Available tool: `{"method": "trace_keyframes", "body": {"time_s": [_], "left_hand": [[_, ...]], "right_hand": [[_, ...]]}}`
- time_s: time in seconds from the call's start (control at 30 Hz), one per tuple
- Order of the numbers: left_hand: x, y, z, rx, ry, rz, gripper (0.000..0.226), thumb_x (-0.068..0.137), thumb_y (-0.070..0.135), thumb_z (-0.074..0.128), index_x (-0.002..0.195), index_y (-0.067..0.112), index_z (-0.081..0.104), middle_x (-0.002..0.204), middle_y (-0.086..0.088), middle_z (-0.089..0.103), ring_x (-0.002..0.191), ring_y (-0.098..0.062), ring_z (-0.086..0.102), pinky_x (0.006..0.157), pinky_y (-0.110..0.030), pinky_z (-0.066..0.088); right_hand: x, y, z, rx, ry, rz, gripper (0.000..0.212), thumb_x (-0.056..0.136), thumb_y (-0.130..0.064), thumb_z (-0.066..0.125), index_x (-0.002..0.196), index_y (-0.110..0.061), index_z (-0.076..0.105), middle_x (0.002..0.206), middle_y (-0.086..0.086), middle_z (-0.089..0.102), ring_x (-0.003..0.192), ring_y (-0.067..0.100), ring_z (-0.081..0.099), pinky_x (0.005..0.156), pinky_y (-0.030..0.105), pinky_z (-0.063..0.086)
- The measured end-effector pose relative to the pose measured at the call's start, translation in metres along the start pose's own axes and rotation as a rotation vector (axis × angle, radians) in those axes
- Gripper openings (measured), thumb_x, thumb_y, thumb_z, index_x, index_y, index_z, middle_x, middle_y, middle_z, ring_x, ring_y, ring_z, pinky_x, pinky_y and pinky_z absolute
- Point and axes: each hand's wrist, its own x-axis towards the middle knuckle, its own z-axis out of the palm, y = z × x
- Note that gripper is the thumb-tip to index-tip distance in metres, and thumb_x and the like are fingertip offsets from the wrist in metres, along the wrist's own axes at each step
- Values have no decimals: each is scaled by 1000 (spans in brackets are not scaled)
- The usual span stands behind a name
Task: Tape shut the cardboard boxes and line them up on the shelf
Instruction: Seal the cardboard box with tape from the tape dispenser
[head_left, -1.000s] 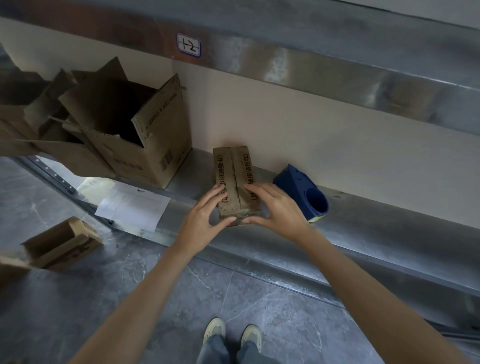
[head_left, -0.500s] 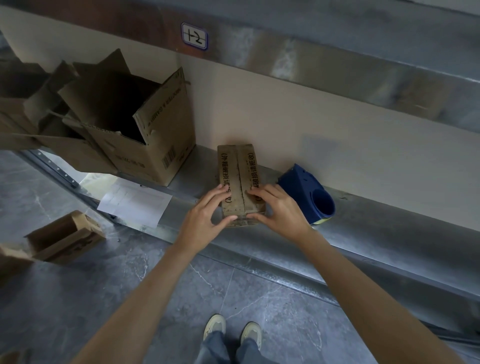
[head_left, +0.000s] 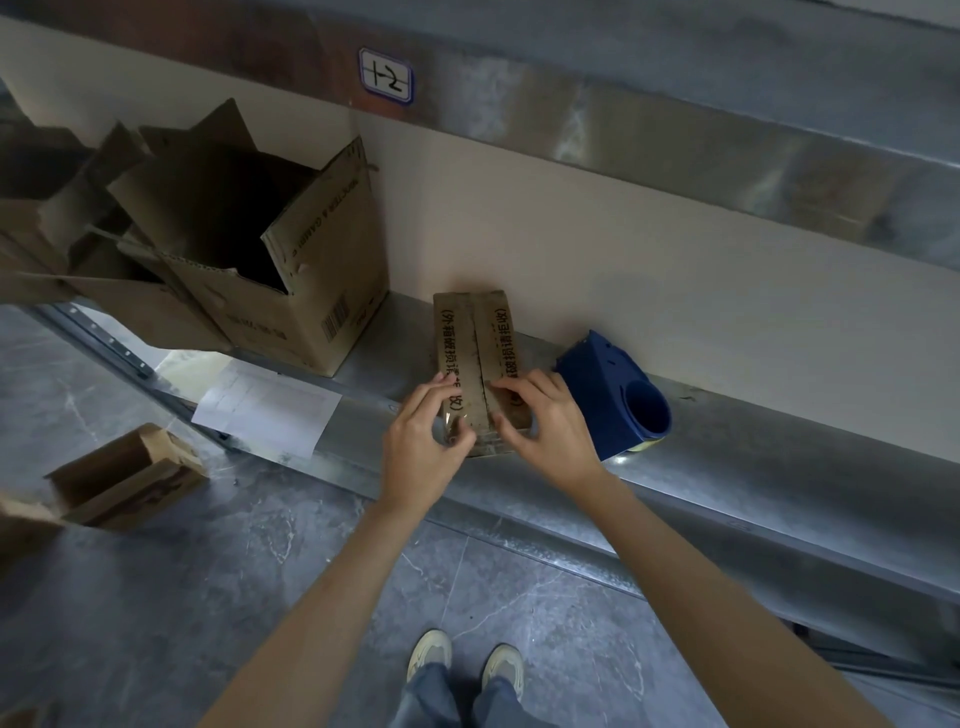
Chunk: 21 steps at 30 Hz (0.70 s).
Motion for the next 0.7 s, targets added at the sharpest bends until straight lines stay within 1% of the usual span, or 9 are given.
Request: {"method": "trace_keyframes", "body": {"time_s": [0.13, 0.2, 0.3, 0.4, 0.47, 0.53, 0.63, 0.7], "left_hand": [[0, -4, -2, -8, -21, 9, 34, 81, 2, 69, 114, 10, 68, 125, 2, 65, 128, -7, 52, 106, -12, 37], [1, -4, -4, -20, -28, 11, 33, 83, 3, 69, 115, 12, 68, 126, 4, 64, 129, -5, 51, 105, -12, 36], [1, -6, -5, -28, -42, 5, 31, 85, 4, 67, 116, 12, 68, 127, 4, 64, 130, -5, 51, 106, -12, 36], [1, -9, -4, -26, -52, 1, 30, 88, 4, 66, 116, 14, 68, 127, 5, 63, 129, -4, 50, 104, -9, 34], [2, -11, -4, -38, -60, 0, 29, 90, 4, 64, 117, 15, 67, 128, 7, 62, 131, -4, 49, 105, -13, 36], [2, -11, -4, -48, -61, -10, 30, 91, 3, 63, 118, 16, 66, 128, 10, 60, 132, -4, 48, 105, -17, 37], [2, -11, -6, -62, -73, -19, 32, 91, 2, 61, 119, 17, 66, 129, 14, 58, 133, -2, 46, 106, -16, 36], [2, -11, -7, -56, -81, -16, 34, 90, 1, 61, 119, 17, 66, 129, 12, 59, 132, -2, 47, 107, -19, 37]], "right_hand": [[0, 0, 1, 33, 6, 14, 31, 90, -20, 67, 120, -12, 65, 108, 2, 62, 101, 18, 49, 80, 29, 45], [1, 2, -2, 50, -4, 9, 30, 92, -20, 65, 121, -13, 65, 108, 2, 62, 101, 16, 49, 82, 28, 43], [2, 8, -7, 86, -45, -4, 32, 95, -24, 61, 126, -15, 64, 109, 0, 62, 100, 11, 47, 82, 23, 38], [3, 11, -8, 97, -50, -10, 31, 94, -15, 63, 125, -14, 65, 108, 3, 64, 98, 17, 51, 82, 26, 40], [4, 10, -6, 120, -34, -1, 30, 92, -11, 64, 122, -13, 66, 108, 3, 65, 98, 19, 53, 82, 27, 40], [4, 10, -6, 129, -32, -2, 29, 93, -11, 63, 121, -13, 67, 108, 3, 65, 98, 19, 53, 82, 25, 39], [4, 12, -10, 113, -58, -16, 29, 95, -13, 60, 124, -14, 65, 110, 2, 65, 99, 18, 53, 83, 25, 39], [4, 12, -12, 106, -68, -35, 31, 95, -7, 59, 124, -14, 65, 110, 3, 65, 97, 18, 54, 84, 25, 41]]}}
